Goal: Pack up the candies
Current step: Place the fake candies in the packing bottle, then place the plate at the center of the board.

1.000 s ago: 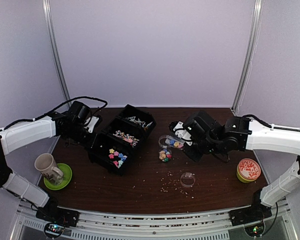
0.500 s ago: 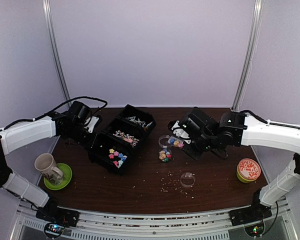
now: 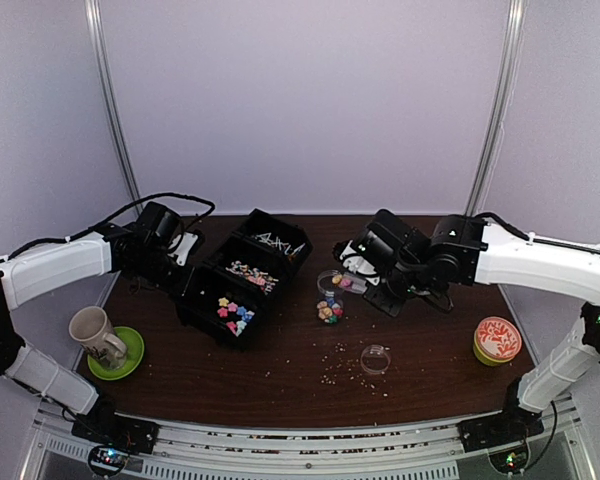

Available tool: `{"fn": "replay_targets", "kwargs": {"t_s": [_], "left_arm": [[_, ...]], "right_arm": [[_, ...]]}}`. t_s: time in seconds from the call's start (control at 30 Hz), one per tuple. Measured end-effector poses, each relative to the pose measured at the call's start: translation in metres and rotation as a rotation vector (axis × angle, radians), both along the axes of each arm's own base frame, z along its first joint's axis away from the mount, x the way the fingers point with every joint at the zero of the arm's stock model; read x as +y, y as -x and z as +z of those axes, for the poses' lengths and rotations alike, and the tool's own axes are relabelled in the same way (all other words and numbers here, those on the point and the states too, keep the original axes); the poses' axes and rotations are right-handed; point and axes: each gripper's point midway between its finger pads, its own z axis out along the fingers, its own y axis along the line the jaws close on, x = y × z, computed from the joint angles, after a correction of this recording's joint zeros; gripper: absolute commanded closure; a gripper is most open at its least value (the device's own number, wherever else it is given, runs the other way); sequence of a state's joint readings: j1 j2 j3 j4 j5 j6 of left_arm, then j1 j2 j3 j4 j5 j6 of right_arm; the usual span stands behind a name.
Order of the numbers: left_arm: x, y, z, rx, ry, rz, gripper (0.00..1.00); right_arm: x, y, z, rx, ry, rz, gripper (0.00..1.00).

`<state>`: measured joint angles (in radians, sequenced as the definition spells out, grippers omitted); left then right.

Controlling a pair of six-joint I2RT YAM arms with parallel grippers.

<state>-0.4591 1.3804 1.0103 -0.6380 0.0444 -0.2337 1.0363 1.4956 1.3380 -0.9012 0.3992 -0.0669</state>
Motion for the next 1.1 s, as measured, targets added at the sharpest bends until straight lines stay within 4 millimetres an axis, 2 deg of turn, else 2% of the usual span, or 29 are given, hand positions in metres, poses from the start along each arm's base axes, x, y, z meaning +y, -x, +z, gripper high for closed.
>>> {"fn": "replay_targets", "kwargs": {"t_s": [0.6,0.93,1.1], "left_arm": [[0.000,0.000,-0.004,0.011,-0.005,0.000,1.00],[-0.001,-0.001,-0.022,0.065,-0.017,0.012,1.00],[-0.006,-0.007,-0.033,0.085,0.004,0.036,1.00]], "right_arm": [[-0.003,0.000,0.011,-0.008,0.013,0.008,1.00],[0.000,0.000,0.050,-0.088,-0.134,0.012,1.00],[0.002,0.001,0.048,-0.089,-0.158,0.020,1.00]]}}
